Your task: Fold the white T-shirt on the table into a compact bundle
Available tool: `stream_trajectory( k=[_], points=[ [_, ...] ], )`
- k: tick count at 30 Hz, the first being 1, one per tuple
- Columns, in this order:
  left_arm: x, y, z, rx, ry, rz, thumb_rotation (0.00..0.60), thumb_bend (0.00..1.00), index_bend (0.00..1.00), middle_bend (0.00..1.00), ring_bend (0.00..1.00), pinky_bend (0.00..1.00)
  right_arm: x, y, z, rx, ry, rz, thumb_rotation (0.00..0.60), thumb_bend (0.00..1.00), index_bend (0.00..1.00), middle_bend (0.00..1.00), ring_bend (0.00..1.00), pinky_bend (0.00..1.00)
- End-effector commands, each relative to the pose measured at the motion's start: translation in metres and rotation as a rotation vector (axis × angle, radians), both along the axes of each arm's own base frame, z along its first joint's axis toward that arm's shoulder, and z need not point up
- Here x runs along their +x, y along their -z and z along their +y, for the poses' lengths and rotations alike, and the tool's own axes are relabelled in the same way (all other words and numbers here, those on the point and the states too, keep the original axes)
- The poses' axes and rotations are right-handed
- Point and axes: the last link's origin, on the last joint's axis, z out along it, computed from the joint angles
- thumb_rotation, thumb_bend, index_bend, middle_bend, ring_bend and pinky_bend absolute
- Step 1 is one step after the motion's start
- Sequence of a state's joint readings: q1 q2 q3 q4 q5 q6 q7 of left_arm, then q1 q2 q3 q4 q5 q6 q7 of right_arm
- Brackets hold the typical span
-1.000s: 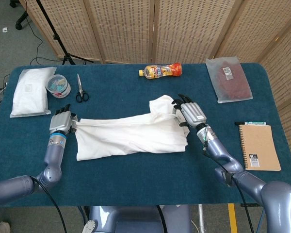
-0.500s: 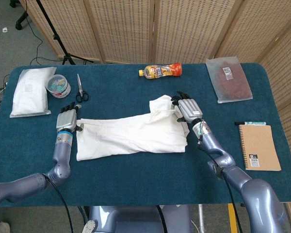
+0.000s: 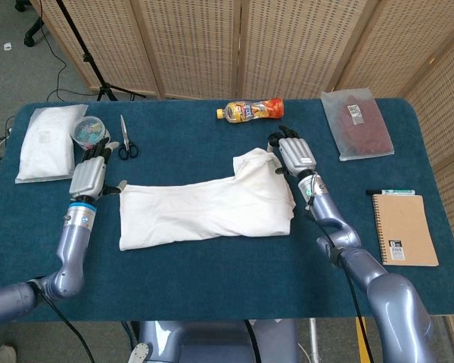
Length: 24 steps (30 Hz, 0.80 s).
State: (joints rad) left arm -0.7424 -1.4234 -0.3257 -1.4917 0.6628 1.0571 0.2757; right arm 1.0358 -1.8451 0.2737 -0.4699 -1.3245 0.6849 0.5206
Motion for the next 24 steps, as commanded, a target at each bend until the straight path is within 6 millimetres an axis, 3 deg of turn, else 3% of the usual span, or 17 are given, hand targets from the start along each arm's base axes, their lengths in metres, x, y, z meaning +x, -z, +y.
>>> stream_trajectory(
  k=[1, 19, 21, 23, 24],
  points=[
    [-0.004, -0.01, -0.003, 0.009, -0.015, 0.003, 0.6, 0.3, 0.0, 0.0, 0.0, 0.0, 0.004, 0.003, -0.006, -0.006, 0.027, 0.02, 0.6, 0.78, 0.68, 0.26, 0.04, 0.1],
    [-0.018, -0.025, -0.001, 0.01, -0.062, -0.001, 0.6, 0.3, 0.0, 0.0, 0.0, 0.0, 0.023, 0.028, -0.019, 0.006, 0.134, 0.057, 0.6, 0.77, 0.67, 0.25, 0.03, 0.1],
    [-0.02, -0.026, -0.001, 0.01, -0.065, -0.002, 0.6, 0.3, 0.0, 0.0, 0.0, 0.0, 0.024, 0.029, -0.019, 0.01, 0.13, 0.079, 0.6, 0.62, 0.52, 0.17, 0.01, 0.1],
    [-0.021, -0.027, -0.001, 0.014, -0.068, 0.0, 0.6, 0.3, 0.0, 0.0, 0.0, 0.0, 0.025, 0.031, -0.02, 0.02, 0.132, 0.114, 0.6, 0.19, 0.16, 0.03, 0.0, 0.1],
    [-0.022, -0.028, -0.001, 0.016, -0.069, -0.001, 0.6, 0.3, 0.0, 0.0, 0.0, 0.0, 0.025, 0.03, -0.021, 0.018, 0.13, 0.135, 0.6, 0.08, 0.07, 0.01, 0.0, 0.1]
  ],
)
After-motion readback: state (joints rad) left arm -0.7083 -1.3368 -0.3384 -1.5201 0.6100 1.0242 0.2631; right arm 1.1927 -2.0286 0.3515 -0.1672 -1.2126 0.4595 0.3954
